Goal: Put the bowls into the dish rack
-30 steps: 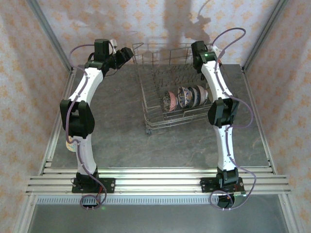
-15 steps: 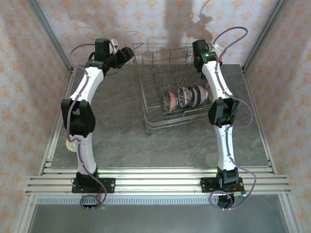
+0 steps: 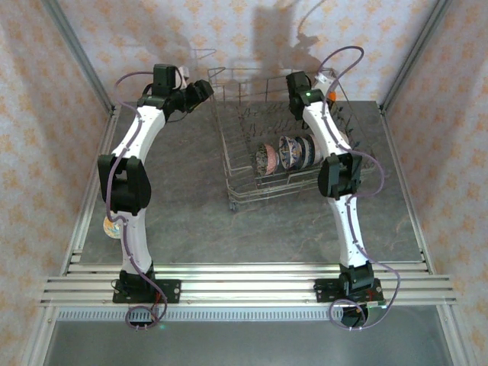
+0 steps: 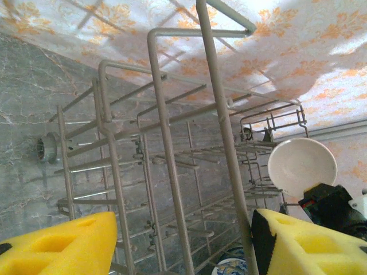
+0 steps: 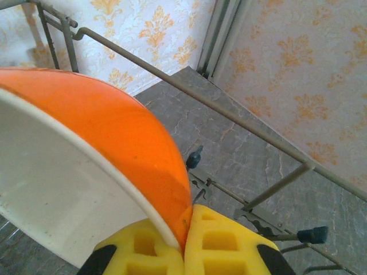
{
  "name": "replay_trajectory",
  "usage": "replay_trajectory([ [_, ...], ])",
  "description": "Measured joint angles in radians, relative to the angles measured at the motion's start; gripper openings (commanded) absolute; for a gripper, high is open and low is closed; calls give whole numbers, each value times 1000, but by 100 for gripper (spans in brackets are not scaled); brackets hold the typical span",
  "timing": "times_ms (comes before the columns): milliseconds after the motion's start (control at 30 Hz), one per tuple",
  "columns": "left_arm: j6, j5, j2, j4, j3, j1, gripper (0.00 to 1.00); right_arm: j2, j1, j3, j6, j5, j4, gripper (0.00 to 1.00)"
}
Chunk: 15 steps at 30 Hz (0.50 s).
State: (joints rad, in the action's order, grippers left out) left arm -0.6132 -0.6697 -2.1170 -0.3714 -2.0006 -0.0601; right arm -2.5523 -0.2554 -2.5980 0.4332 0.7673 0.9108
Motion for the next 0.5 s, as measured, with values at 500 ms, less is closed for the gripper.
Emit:
replay_trajectory([
  [500,13,0,0,-32,0,-19,64,-45,-19,-50,-11,45,-37,2],
])
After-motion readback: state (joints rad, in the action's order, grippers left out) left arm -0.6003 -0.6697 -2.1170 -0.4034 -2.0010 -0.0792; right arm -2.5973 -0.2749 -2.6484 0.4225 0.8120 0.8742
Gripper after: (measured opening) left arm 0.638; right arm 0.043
